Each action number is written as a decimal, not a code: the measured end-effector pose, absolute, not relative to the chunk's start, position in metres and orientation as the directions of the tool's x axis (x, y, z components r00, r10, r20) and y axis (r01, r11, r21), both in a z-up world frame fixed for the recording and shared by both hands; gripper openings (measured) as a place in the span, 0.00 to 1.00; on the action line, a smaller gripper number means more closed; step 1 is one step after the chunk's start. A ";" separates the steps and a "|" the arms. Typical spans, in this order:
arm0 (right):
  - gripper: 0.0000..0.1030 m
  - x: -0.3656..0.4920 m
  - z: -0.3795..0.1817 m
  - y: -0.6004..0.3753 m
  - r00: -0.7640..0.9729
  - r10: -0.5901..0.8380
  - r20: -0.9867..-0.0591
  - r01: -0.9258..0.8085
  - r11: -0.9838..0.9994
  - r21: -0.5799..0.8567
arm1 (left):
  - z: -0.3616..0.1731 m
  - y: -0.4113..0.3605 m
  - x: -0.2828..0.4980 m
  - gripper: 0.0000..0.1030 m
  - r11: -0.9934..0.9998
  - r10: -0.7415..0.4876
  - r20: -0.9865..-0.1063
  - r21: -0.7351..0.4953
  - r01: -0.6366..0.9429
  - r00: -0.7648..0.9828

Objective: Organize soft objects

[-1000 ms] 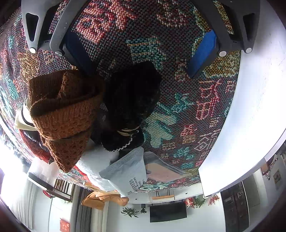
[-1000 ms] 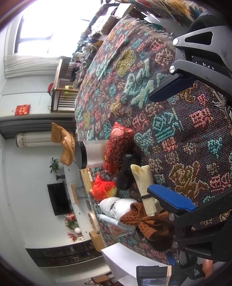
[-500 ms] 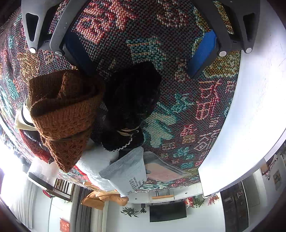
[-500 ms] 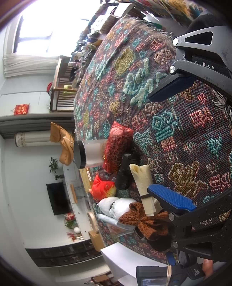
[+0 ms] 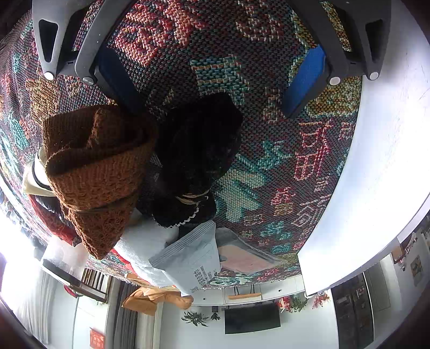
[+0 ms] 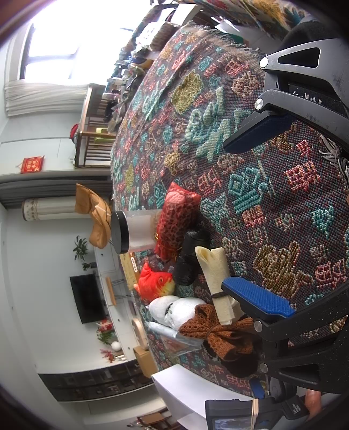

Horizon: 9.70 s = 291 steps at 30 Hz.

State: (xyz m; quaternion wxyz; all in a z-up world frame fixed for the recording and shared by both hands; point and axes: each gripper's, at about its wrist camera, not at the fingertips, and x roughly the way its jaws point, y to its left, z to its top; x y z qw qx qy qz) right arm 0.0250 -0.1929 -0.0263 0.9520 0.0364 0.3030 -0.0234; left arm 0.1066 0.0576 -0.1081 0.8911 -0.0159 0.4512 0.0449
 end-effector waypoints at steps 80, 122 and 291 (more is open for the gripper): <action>0.44 0.283 -0.074 -0.361 0.516 0.215 -0.829 0.099 0.946 0.308 | -0.073 0.085 0.094 0.30 0.964 -0.225 -0.794 -0.267 0.008 0.565; 0.84 0.063 -0.016 -0.025 0.592 0.431 -0.681 -0.474 0.870 0.138 | 0.024 0.252 -0.024 0.99 0.915 0.087 -0.642 -0.251 -0.316 0.762; 0.93 0.125 -0.107 -0.213 0.554 -0.109 -0.825 0.232 0.972 0.027 | -0.113 0.024 0.151 1.00 0.996 -0.066 -0.810 -0.016 0.089 0.583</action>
